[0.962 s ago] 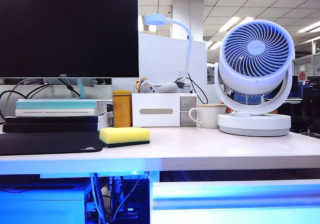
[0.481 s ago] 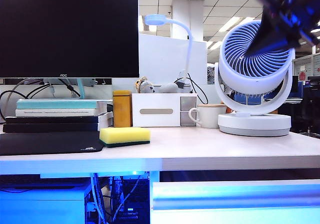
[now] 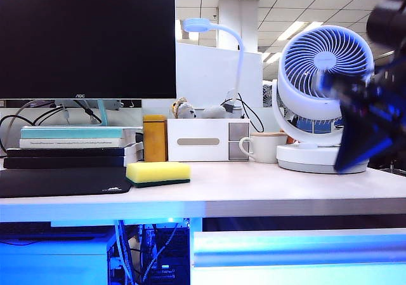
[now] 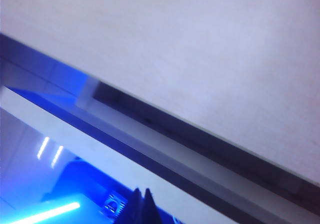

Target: Open the drawer, place the cleaning sponge inside, then close the drawer.

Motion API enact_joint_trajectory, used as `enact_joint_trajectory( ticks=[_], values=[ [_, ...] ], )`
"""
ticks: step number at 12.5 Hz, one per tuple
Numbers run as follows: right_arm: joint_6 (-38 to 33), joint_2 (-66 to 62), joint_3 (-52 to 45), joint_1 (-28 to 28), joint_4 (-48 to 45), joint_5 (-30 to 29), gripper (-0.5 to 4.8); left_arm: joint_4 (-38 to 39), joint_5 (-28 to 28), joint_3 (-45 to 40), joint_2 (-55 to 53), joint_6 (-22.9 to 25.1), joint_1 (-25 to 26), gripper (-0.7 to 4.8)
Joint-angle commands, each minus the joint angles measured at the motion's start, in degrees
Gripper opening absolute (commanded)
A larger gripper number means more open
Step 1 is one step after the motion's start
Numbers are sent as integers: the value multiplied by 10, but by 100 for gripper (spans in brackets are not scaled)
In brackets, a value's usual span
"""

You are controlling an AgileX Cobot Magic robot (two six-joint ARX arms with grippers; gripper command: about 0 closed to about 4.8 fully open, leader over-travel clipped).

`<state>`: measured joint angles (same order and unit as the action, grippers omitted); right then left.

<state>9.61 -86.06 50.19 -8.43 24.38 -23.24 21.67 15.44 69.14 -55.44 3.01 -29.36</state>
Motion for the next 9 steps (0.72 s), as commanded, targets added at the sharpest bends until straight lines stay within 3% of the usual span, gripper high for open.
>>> enact_joint_trajectory(
  ticks=[1, 9],
  values=[
    [17, -36, -1, -1, -5, 38, -5, -8, 3, 3, 1, 0, 0, -6],
    [-9, -116, -1, -1, -39, 68, -5, -9, 2, 3, 1, 0, 0, -6]
  ],
)
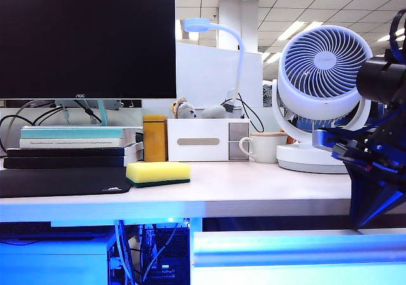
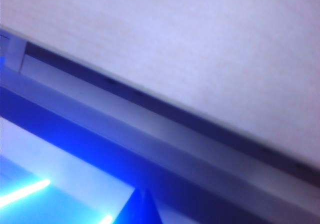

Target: Open the drawer, place the cleaning sponge inside, then close the drawer.

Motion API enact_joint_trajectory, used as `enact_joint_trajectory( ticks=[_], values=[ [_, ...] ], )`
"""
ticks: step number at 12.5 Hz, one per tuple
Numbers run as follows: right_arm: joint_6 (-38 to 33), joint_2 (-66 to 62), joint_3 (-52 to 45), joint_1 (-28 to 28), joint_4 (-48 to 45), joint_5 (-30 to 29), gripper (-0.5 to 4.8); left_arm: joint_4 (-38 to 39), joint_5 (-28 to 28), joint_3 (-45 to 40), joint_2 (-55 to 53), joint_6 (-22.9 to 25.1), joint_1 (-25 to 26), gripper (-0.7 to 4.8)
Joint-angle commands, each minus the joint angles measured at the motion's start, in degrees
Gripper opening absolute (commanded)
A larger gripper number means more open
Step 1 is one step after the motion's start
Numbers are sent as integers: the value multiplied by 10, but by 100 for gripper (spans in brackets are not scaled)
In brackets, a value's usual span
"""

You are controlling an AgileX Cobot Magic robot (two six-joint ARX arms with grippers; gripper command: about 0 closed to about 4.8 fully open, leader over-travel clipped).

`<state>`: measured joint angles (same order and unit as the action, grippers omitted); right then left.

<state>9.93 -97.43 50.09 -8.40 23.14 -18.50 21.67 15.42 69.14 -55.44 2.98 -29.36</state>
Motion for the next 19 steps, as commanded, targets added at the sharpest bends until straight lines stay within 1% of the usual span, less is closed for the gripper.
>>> enact_joint_trajectory(
  ticks=[1, 3, 4, 9, 10, 12, 16, 19],
  values=[
    [-22, -3, 0, -1, -39, 21, -5, -10, 2, 3, 1, 0, 0, -6],
    [-29, -4, 1, -1, -54, 21, -5, -12, 2, 3, 1, 0, 0, -6],
    [-29, -5, 0, -2, -54, 34, -5, -12, 3, 3, 1, 0, 0, -6],
    [-29, -31, 1, -2, -50, 45, -5, -12, 3, 3, 1, 0, 0, -6],
    [-23, -37, 1, -2, -34, 40, -5, -11, 3, 3, 1, 0, 0, -6],
    [7, -37, 1, -21, 21, 40, -5, -12, 3, 3, 1, 0, 0, -6],
    [10, -28, 6, -30, 32, 33, -5, -11, 3, 3, 1, 0, 0, -6],
    [9, 11, 43, -30, 31, 30, -5, -12, 3, 3, 1, 0, 0, -6]
  ],
)
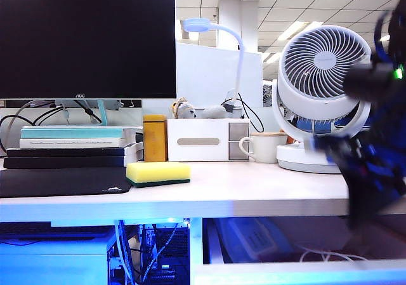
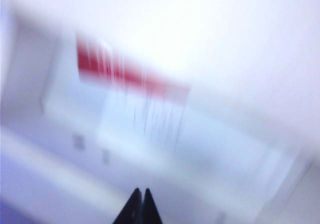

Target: Open the drawer, place the cleaning sponge inside, then close the drawer.

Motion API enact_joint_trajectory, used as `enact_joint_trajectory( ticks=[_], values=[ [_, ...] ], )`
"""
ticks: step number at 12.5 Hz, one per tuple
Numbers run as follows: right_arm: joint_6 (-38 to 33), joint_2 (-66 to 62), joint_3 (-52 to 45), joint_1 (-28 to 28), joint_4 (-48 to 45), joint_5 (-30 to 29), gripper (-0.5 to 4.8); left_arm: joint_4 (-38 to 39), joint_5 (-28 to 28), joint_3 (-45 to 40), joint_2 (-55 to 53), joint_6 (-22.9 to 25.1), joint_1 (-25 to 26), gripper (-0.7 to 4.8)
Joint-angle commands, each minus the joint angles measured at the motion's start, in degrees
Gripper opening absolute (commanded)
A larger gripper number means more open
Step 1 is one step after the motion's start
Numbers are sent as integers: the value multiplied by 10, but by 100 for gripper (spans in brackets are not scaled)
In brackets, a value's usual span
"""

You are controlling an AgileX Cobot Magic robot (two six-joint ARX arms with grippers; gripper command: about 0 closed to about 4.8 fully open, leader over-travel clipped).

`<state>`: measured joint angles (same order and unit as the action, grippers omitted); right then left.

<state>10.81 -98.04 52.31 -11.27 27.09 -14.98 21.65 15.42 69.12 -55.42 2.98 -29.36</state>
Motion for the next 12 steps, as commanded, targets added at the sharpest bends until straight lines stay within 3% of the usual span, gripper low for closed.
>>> enact_joint_trajectory(
  ticks=[1, 4, 5, 6, 7, 8, 12],
  values=[
    [-1, 21, 36, -1, -9, -8, -5, -11, 3, 3, 1, 0, 0, -6],
    [-24, 22, 109, -4, -5, -45, -4, -11, 3, 3, 1, 0, 0, -6],
    [-33, 22, 156, -21, -18, -83, 122, -11, 3, 3, 1, 0, 0, -6],
    [-33, 21, 170, -30, -30, -98, 294, -11, 3, 3, 1, 0, 0, -6],
    [-33, 19, 182, -39, -43, -109, 417, -12, 3, 3, 1, 0, 0, -6],
    [-34, 18, 193, -52, -62, -111, 463, -11, 3, 3, 1, 0, 0, -6],
    [-15, -44, 270, -120, -146, -123, 463, -12, 3, 3, 1, 0, 0, -6]
  ],
)
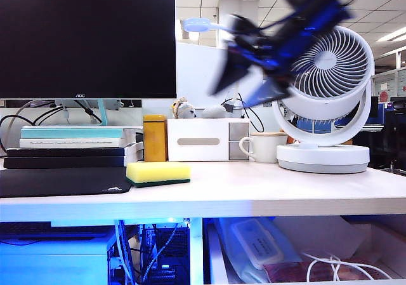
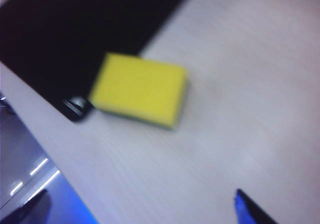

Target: Open the drawer, place the cleaning sponge inside, then close the drawer.

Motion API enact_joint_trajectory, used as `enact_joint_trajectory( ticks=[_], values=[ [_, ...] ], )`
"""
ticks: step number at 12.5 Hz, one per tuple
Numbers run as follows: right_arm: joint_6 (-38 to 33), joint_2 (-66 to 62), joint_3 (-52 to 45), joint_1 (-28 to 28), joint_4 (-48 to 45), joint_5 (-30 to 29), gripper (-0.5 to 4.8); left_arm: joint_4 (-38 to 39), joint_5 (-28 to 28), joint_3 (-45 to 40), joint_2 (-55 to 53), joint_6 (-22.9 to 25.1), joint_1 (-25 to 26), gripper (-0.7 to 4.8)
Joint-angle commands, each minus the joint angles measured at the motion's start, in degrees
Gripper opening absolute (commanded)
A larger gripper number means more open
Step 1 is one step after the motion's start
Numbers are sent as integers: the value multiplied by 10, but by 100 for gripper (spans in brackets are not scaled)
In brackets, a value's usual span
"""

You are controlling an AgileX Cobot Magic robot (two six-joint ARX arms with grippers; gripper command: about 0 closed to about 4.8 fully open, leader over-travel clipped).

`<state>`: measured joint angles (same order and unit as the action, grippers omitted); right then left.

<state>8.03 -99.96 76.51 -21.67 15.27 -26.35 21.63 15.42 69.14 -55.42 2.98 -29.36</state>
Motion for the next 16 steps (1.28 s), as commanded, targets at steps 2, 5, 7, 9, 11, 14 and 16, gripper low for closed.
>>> enact_joint_trajectory(
  ticks=[2, 5, 7, 9, 11, 14, 16],
  values=[
    [11, -59, 59, -32, -35, -10, 463, -11, 3, 3, 1, 0, 0, -6],
    [-65, -178, 150, -48, -56, -6, 462, -12, 3, 3, 1, 0, 0, -6],
    [-112, -240, 185, -48, -89, -5, 462, -12, 3, 3, 1, 0, 0, -6],
    [-136, -271, 200, -49, -109, 14, 447, -11, 3, 3, 1, 0, 0, -6],
    [-156, -315, 234, -51, -108, 28, 417, -12, 3, 5, 1, 0, 0, -6],
    [-154, -334, 238, -55, -75, 56, 328, -12, 3, 6, 1, 0, 0, -6],
    [-125, -336, 237, -62, -37, 85, 327, -12, 2, 6, 1, 0, 0, -6]
  ],
)
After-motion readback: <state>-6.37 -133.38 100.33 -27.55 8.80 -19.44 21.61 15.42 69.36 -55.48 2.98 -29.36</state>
